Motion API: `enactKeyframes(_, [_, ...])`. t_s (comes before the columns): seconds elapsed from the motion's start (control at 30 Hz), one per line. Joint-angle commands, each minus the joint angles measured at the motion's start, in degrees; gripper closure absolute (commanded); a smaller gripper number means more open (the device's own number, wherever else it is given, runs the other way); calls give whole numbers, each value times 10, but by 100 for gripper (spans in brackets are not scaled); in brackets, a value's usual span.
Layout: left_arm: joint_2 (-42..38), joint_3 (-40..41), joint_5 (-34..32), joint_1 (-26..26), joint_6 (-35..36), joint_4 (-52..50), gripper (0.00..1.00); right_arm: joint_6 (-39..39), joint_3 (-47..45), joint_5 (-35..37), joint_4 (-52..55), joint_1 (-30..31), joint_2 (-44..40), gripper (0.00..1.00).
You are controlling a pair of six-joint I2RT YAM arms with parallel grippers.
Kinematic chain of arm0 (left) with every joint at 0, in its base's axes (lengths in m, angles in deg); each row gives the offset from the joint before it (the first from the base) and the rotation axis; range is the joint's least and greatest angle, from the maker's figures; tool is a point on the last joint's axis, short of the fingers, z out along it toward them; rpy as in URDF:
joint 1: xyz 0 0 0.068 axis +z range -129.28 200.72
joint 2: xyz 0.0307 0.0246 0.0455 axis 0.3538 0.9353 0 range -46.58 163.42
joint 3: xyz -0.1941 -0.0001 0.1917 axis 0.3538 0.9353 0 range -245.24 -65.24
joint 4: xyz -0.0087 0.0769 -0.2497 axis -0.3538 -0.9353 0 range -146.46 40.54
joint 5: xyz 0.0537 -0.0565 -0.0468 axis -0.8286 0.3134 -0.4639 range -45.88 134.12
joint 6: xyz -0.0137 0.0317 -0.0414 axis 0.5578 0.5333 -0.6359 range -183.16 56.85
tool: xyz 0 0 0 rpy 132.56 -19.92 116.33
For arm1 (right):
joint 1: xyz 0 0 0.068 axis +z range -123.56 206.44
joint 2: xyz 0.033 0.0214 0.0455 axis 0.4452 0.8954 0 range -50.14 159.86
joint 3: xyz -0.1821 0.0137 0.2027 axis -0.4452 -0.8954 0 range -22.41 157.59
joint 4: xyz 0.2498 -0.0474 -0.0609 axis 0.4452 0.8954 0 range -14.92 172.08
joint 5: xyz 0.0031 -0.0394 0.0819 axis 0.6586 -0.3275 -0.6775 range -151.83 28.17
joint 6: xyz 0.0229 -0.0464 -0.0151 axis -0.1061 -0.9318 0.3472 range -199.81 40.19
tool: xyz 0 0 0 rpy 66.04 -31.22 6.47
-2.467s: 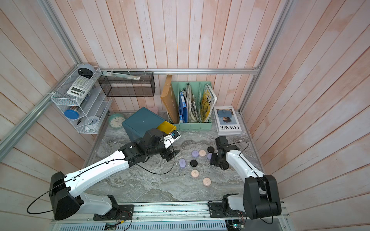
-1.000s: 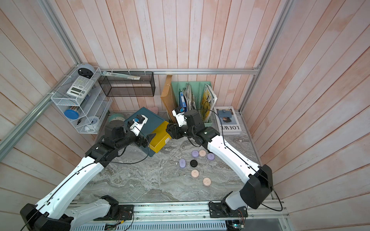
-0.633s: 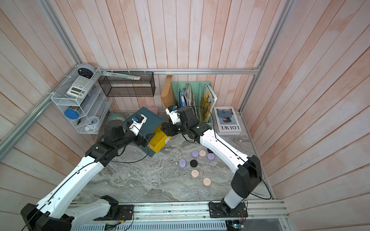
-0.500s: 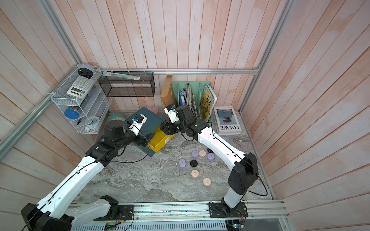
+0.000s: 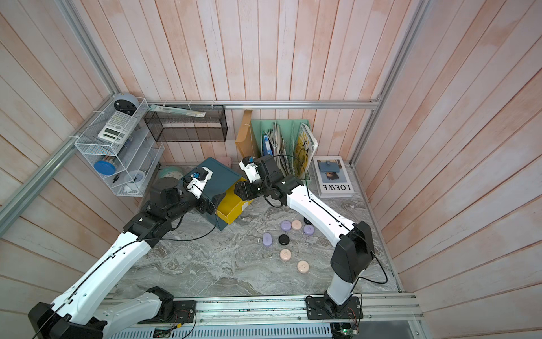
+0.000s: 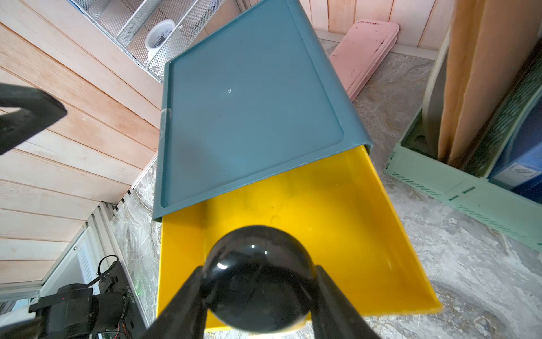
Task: Put the bluetooth earphones in the drawer according to color
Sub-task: Place the bluetooth earphone in the drawer.
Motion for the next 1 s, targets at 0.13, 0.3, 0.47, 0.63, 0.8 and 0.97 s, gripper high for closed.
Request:
enactKeyframes(0.13, [-6, 10, -15, 0, -6, 24, 0, 4, 24, 0, 19, 4, 19, 21])
enactKeyframes(0.3, [-8, 13, -25, -1, -5, 30, 0, 3, 24, 9, 20, 4, 17, 16])
enactKeyframes(0.47, [-9, 16, -26, -6, -8, 37, 0, -4, 22, 29, 24, 4, 7, 14])
enactKeyframes(0.63, [-13, 17, -7, -14, -20, 48, 0, -14, 19, 64, 26, 3, -14, 12])
enactKeyframes(0.8, [-15, 21, 12, -33, -23, 55, 0, -27, 7, 108, 35, 0, -42, 11])
enactKeyframes(0.97, [0, 17, -10, -74, -17, 45, 0, -24, -25, 131, 45, -25, -76, 10])
